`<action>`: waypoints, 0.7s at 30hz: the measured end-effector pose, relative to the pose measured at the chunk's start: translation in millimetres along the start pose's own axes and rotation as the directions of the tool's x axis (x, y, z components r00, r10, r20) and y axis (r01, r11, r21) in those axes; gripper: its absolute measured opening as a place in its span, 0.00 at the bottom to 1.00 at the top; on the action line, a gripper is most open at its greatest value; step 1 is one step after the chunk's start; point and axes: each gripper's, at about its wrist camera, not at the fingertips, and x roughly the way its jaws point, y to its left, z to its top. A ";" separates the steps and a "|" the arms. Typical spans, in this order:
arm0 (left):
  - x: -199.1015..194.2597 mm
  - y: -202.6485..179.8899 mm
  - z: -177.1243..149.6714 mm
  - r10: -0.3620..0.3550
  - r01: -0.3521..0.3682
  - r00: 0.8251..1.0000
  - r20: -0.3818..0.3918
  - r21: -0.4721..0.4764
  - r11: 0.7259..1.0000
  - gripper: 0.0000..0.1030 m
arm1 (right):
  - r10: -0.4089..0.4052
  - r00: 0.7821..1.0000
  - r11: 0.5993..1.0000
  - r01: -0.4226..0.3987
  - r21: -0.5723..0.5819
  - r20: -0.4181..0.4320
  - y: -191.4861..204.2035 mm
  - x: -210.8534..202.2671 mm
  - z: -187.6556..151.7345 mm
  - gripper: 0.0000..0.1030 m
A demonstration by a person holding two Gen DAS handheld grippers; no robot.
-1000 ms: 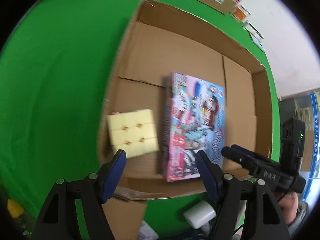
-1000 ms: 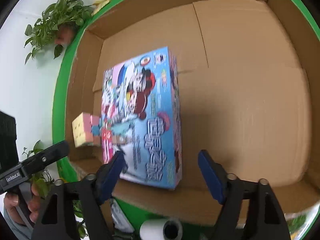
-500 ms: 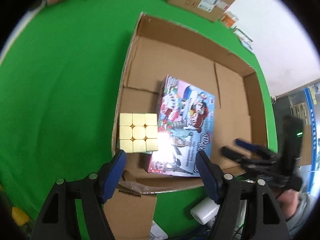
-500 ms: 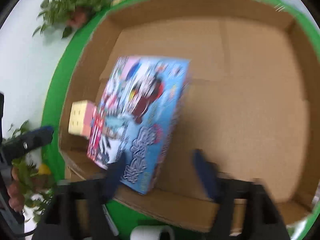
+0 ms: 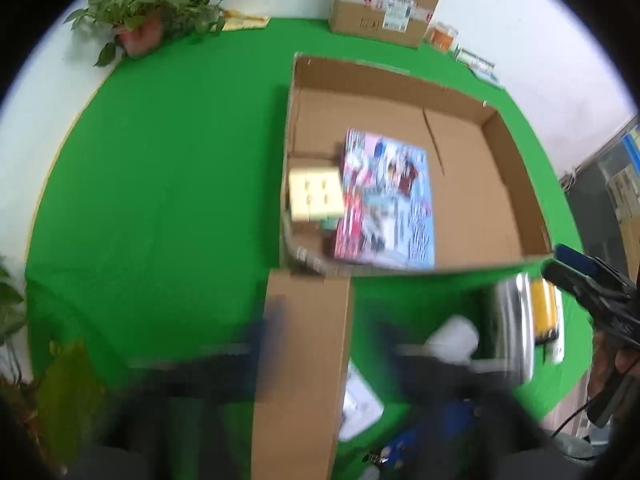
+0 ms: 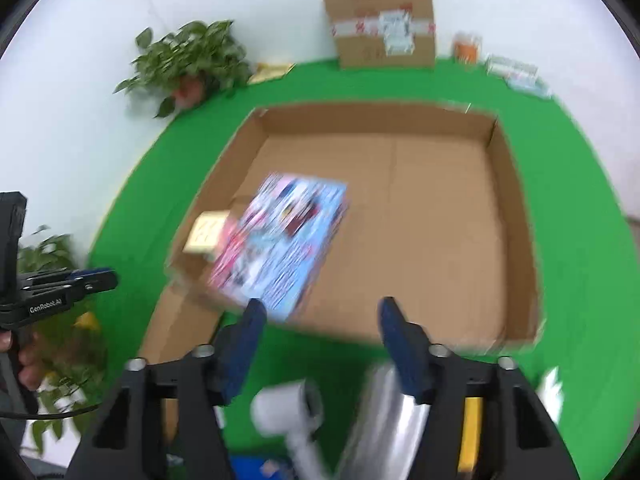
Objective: Organize rigid objects
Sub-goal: 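Open the right tool and withdraw from the game box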
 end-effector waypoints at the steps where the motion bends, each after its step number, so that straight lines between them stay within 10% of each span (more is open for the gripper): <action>1: -1.2 1.6 -10.4 0.016 -0.016 1.000 0.010 -0.005 1.000 0.99 | 0.016 1.000 1.000 -0.016 0.017 -0.005 3.9 -1.0 -9.7 0.99; 10: 74.0 50.9 -86.8 -0.096 0.063 0.960 -0.261 -0.132 0.989 0.99 | 0.167 0.960 0.985 -0.175 -0.013 -0.226 73.0 42.4 -74.9 1.00; 14: 82.8 61.9 -109.1 -0.317 0.231 0.913 -0.258 -0.314 0.921 0.92 | 0.205 0.932 0.975 -0.221 -0.022 -0.301 99.2 52.1 -98.8 1.00; 18: 76.2 29.7 -129.0 -0.421 0.344 0.863 -0.278 -0.284 0.895 0.91 | 0.246 0.906 0.965 -0.264 -0.005 -0.344 108.8 51.1 -115.3 1.00; 21: 70.6 19.5 -139.4 -0.426 0.352 0.863 -0.271 -0.283 0.892 0.90 | 0.254 0.905 0.965 -0.263 0.019 -0.342 103.8 47.2 -123.2 1.00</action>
